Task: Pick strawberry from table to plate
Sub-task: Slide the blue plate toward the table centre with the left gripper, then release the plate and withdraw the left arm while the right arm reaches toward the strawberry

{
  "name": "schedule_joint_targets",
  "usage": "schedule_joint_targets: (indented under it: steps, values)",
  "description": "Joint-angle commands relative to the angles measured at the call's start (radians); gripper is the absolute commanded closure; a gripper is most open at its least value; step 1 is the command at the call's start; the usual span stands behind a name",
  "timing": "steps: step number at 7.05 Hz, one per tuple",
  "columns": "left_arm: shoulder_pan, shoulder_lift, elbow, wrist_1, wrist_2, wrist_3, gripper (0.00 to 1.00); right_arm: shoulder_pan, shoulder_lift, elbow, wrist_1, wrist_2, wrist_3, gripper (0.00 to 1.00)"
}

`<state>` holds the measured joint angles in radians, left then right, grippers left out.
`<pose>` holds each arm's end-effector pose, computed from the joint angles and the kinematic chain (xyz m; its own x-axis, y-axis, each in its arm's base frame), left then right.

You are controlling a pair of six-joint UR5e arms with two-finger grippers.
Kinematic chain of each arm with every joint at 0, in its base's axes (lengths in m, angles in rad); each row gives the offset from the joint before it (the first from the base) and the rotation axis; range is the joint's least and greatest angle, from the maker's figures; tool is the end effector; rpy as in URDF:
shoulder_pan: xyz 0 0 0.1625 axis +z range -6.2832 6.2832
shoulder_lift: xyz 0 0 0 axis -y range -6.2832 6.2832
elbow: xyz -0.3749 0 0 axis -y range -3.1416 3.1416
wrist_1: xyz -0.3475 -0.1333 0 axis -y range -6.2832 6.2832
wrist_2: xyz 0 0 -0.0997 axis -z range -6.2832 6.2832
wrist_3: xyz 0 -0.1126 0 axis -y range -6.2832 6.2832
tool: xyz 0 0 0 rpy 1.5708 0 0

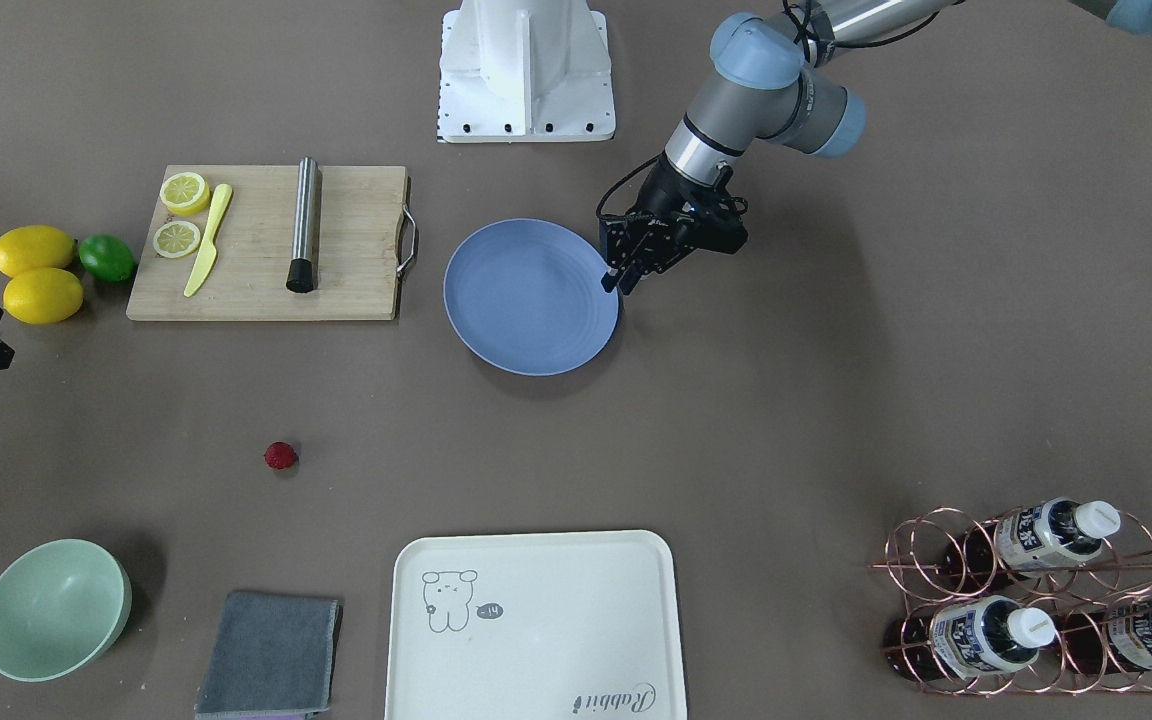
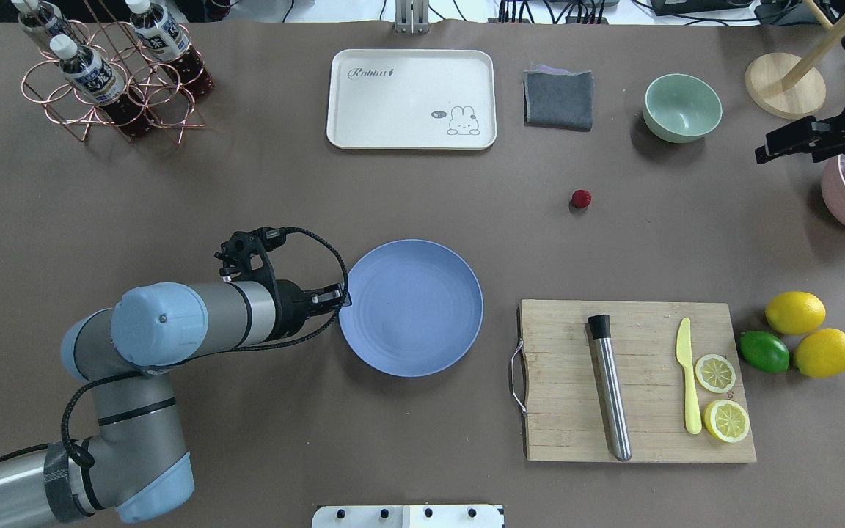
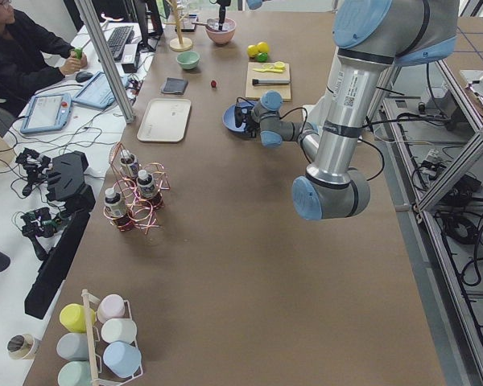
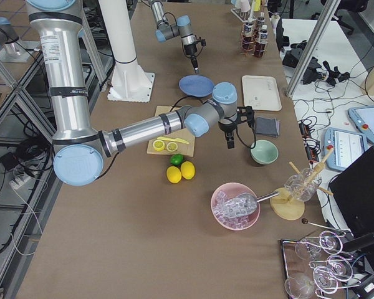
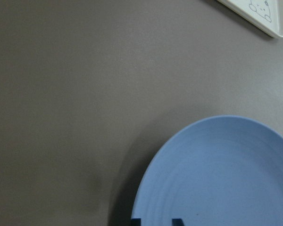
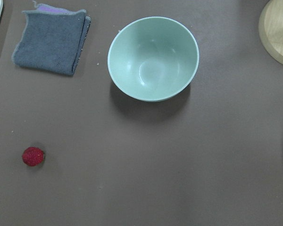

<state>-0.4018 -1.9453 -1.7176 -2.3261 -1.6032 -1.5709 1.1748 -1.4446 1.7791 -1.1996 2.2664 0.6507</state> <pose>0.4786 -0.3442 0.2756 0.2668 -0.1135 -0.9570 0.3624 0.9320 -0.0095 -0.1393 -0.4917 0.4215 0.6138 -0.1153 0.7810 -0.0983 0.9704 0.2206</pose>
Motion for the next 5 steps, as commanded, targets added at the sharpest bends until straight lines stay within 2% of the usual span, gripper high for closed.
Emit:
schedule_joint_targets:
  steps: [1,3,4,5]
  values:
    - [-0.049,0.0,-0.013,0.002,-0.033,0.003,0.02,-0.09,0.08,-0.01,0.0,-0.066,0.097,0.0]
    - [-0.184,0.032,-0.055,0.043,-0.13,0.061,0.02,-0.212,0.18,-0.053,-0.002,-0.18,0.199,0.0]
    - [-0.242,0.055,-0.11,0.145,-0.183,0.219,0.02,-0.251,0.22,-0.087,0.0,-0.211,0.249,0.0]
    - [-0.273,0.06,-0.146,0.233,-0.185,0.358,0.02,-0.283,0.231,-0.107,0.0,-0.244,0.254,0.0]
